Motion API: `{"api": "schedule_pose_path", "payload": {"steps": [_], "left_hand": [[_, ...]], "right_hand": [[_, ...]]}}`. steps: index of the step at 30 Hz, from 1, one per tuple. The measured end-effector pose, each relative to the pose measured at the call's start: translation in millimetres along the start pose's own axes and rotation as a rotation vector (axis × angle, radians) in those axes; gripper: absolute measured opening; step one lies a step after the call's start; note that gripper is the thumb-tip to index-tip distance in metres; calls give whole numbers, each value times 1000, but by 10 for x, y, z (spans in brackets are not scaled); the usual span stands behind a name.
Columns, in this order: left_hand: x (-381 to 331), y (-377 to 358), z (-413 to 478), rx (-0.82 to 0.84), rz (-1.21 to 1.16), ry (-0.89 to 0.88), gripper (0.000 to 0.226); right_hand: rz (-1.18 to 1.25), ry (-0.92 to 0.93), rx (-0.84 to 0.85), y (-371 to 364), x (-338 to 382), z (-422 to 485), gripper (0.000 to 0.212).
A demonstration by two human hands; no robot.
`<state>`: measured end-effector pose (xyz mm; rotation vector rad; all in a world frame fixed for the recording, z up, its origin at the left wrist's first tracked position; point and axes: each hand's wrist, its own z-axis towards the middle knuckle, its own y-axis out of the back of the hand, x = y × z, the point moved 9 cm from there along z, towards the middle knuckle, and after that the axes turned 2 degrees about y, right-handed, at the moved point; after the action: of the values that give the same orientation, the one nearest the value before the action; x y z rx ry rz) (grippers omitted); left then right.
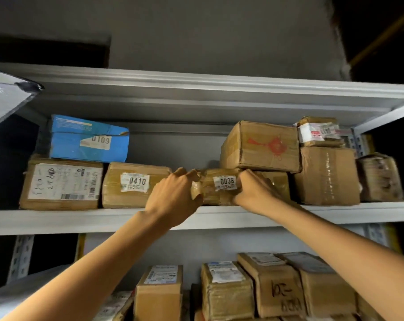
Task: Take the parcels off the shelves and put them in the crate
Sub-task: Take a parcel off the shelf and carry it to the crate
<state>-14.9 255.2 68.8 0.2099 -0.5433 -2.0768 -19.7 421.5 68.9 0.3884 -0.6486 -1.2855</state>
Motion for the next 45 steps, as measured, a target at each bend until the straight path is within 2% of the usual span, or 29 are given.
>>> {"api": "schedule_pose_path", "payload": {"steps": [3, 6, 10, 12, 14, 18, 25, 28, 32, 34, 37, 41, 45], "left_hand": [[26, -219, 139, 55, -85, 93, 55], [108, -457, 214, 119, -200, 193, 60], [267, -673, 277, 186, -298, 312, 91], [274, -743, 299, 211, -353, 320, 98], [237, -798, 289, 221, -434, 333, 98], [211, -773, 261, 133, -570, 405, 90], [128, -620, 254, 48, -616, 464, 91], [112, -504, 238, -9, -594, 469, 85], [57, -393, 203, -62, -493, 429, 77], [27, -399, 218, -30, -437, 413, 78], [-22, -465, 252, 84, -357, 420, 84], [-103, -507, 341, 163, -266, 426, 92], [-356, -413, 609, 40, -202, 286, 91]], "right_hand": [[205, -55, 45, -34, -275, 13, 29], [295, -66, 46, -90, -368, 54, 37], [360, -73, 21, -154, -334, 129, 45], [388, -96, 5, -202, -317, 169, 47], [418, -143, 3, -276, -317, 200, 49], [470, -233, -19, -444, -314, 223, 68], [817, -260, -150, -411, -344, 144, 71], [937, -244, -135, -355, -339, 112, 65], [894, -224, -87, -315, -324, 64, 57], [845, -207, -54, -276, -294, 75, 49], [738, -199, -19, -137, -335, 86, 25], [590, -256, -148, 238, -631, 107, 19], [443, -289, -358, 675, -1006, 159, 18]]}}
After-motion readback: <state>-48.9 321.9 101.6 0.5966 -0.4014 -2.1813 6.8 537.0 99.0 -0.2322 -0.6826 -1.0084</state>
